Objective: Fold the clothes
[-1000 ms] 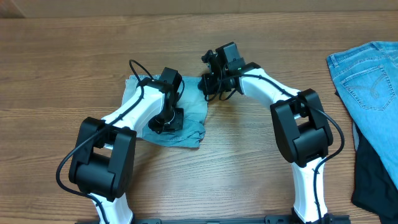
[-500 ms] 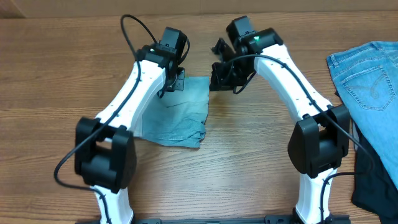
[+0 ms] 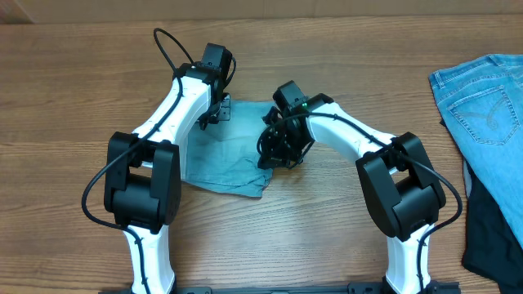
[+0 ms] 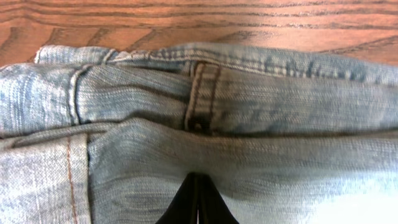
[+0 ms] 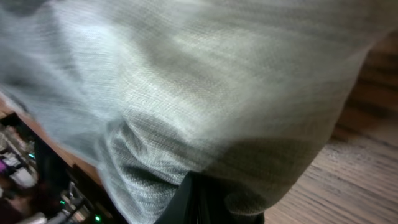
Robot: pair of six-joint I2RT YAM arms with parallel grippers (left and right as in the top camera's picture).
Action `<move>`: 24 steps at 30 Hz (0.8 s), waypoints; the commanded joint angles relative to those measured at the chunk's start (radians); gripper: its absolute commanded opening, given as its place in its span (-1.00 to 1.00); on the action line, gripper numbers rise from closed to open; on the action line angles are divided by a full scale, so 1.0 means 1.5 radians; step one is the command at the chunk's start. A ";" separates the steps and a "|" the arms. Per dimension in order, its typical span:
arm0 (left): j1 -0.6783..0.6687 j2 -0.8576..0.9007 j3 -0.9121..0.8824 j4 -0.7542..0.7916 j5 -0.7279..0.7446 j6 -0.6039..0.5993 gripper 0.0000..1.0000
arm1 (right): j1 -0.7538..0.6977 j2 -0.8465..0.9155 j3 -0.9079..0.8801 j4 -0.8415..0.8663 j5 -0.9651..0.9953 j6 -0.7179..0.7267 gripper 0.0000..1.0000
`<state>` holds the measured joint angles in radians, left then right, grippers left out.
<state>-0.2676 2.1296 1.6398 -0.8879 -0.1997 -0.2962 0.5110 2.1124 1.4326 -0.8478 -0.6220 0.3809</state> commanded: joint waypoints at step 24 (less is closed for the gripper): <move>0.254 0.066 0.292 -0.272 0.333 0.175 1.00 | -0.062 -0.016 0.224 -0.178 0.107 -0.183 0.08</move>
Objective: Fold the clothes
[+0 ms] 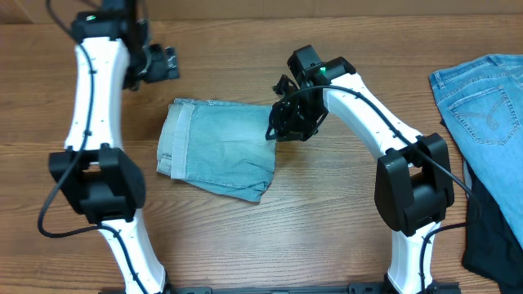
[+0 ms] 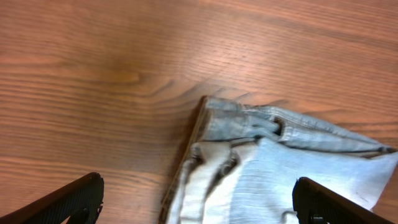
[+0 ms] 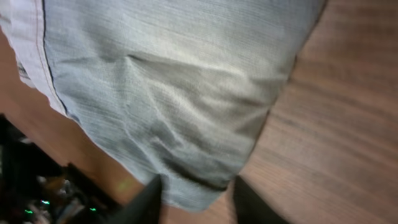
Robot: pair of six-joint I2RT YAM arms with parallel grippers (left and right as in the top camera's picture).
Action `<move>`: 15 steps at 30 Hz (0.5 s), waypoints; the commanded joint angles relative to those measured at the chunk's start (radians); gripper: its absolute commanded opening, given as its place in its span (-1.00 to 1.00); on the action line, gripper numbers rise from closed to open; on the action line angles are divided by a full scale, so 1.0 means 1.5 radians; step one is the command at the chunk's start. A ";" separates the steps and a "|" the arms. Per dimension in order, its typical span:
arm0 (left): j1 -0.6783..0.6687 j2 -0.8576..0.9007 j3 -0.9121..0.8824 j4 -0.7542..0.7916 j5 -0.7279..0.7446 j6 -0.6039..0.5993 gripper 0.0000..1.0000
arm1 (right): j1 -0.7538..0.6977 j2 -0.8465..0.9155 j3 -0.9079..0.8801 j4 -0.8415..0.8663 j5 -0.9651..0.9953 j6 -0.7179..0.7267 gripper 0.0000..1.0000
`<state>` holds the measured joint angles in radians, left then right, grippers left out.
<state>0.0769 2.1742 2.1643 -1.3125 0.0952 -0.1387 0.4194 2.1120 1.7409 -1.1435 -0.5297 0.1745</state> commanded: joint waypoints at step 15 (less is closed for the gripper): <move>0.028 0.225 -0.134 -0.013 0.348 0.231 1.00 | 0.000 -0.013 -0.041 0.250 0.116 -0.047 0.58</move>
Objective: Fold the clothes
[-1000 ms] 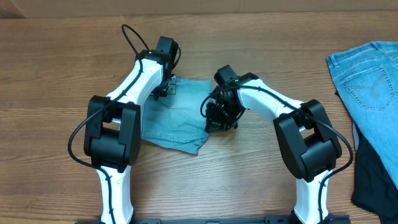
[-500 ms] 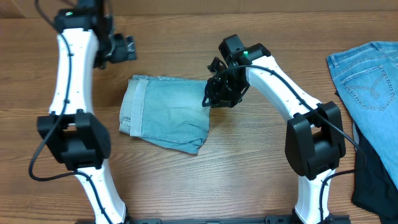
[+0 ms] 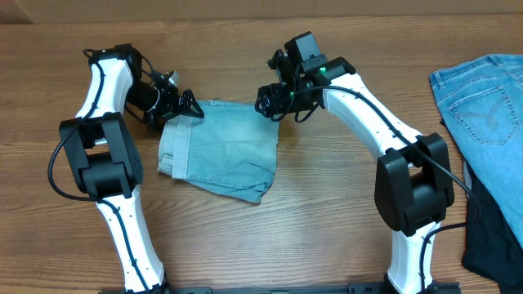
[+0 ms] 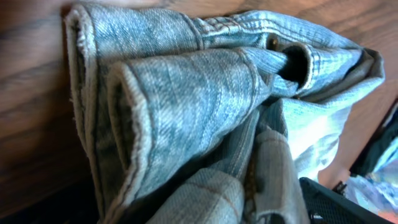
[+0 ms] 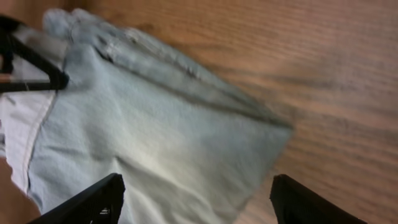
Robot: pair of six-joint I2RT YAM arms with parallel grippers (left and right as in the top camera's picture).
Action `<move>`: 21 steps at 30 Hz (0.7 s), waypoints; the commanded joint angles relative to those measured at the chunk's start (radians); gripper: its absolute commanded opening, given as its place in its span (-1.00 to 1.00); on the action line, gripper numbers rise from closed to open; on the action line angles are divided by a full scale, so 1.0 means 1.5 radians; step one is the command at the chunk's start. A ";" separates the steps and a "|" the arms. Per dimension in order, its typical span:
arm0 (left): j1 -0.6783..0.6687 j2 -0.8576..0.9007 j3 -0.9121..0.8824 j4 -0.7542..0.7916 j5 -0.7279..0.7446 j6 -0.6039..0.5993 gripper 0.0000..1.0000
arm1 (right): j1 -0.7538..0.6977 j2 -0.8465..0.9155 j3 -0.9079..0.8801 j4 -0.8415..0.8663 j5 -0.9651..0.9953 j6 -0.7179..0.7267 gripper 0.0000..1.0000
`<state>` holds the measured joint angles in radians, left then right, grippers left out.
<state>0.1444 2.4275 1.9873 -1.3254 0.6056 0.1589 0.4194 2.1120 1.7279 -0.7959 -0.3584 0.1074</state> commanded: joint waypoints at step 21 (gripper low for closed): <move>-0.114 0.056 -0.016 -0.008 -0.052 0.024 0.36 | 0.012 -0.005 -0.157 0.169 0.020 0.057 -0.85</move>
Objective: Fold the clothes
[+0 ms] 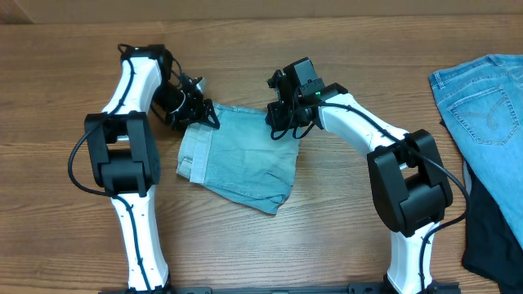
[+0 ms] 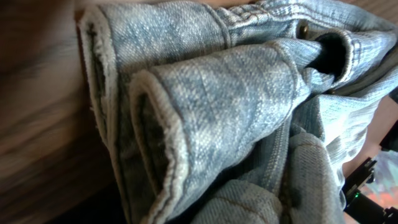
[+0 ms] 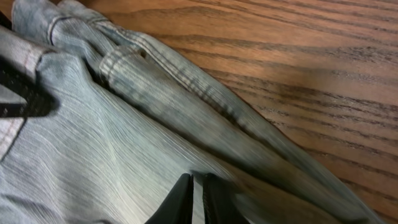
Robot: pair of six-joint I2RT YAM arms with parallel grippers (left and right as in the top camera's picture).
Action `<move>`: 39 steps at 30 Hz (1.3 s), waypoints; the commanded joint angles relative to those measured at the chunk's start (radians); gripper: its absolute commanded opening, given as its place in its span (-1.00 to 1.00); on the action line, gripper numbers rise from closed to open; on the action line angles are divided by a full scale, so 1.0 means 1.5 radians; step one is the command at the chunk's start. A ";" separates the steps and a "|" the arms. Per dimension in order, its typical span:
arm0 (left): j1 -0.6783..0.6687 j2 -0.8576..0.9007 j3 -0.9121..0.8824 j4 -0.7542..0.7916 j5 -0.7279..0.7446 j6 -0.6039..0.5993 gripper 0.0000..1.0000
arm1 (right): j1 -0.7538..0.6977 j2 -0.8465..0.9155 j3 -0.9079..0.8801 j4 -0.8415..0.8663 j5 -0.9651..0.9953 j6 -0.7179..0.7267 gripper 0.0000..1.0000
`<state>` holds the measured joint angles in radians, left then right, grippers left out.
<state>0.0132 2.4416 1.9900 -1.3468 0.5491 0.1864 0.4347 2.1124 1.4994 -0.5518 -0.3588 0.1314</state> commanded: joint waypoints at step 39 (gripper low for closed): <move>0.118 -0.006 0.662 -0.229 -0.309 -0.164 -0.92 | -0.167 -0.154 0.223 -0.350 0.245 0.099 -0.88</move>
<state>0.1471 2.5191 2.9448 -1.6878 0.1940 -0.0288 0.2005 1.8828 1.8309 -1.0615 -0.0853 0.2878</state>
